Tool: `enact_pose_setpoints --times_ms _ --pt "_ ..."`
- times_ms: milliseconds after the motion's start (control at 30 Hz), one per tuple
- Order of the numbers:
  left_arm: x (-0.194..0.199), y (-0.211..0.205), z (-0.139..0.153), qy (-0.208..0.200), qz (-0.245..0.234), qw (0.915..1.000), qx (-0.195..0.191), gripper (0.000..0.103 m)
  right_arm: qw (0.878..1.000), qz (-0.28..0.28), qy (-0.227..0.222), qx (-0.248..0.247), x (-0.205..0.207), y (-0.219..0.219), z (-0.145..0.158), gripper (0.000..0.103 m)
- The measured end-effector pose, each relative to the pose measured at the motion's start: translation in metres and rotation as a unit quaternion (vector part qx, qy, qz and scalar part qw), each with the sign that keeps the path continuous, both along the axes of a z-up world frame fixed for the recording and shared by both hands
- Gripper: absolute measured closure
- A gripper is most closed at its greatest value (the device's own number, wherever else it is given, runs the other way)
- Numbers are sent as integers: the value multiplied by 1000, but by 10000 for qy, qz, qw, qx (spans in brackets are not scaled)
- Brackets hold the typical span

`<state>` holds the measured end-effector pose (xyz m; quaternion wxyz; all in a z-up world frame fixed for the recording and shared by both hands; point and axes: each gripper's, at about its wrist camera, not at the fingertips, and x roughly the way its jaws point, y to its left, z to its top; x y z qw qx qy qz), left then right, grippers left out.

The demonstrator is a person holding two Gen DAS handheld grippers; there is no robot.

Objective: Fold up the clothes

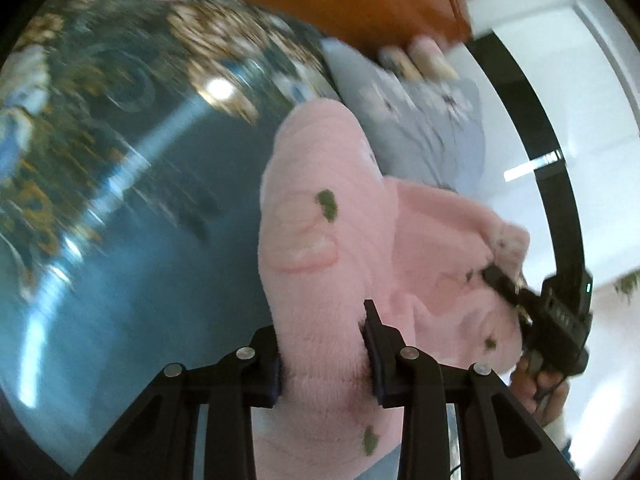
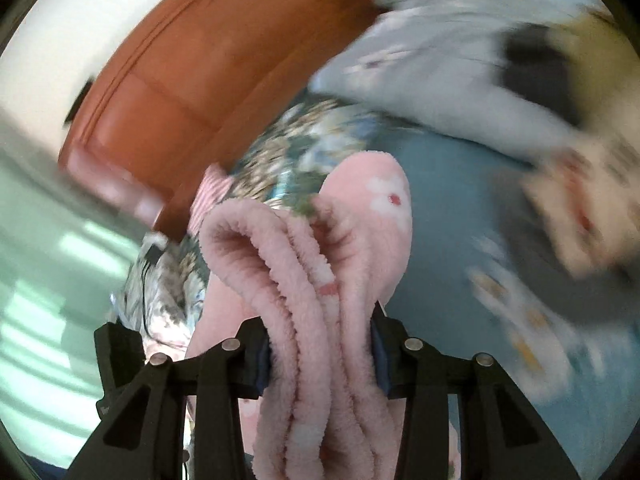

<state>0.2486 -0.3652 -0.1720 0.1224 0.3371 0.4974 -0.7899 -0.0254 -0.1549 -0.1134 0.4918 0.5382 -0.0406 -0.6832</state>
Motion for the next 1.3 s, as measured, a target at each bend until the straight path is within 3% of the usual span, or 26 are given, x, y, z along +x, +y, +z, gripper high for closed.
enact_pose_setpoints --times_ms 133,267,433,567,700,833,900,1033,1167,1300 --pt "14 -59 -16 3 657 9978 128 68 9951 920 156 336 -12 -123 -8 61" --pt "18 -104 -27 86 1043 9944 169 68 9845 1590 437 600 -17 -217 -11 62" --pt "12 -138 -37 202 1338 9908 78 68 9743 2018 782 621 -22 -294 -7 62" --pt "11 -156 -62 49 1461 9890 207 68 9690 2106 882 945 -33 -337 -28 61" --pt "28 -163 -84 66 1667 9842 599 64 9621 2040 834 1603 -42 -350 -69 61" --pt "35 -163 -71 -2 1673 9853 359 62 9656 1885 672 1662 -50 -347 -83 58" --pt "38 -163 -63 -46 1668 9857 215 62 9666 1839 642 1667 -54 -344 -78 52" --pt "44 -163 -48 -133 1658 9860 -72 61 9652 1830 935 1616 -58 -330 -53 50" --pt "50 -162 -33 -220 1647 9854 -360 56 9673 1799 1114 1401 -35 -312 -40 50" --pt "15 -154 -30 -347 1213 9895 -704 55 9690 1765 1277 1167 -9 -292 -28 50"
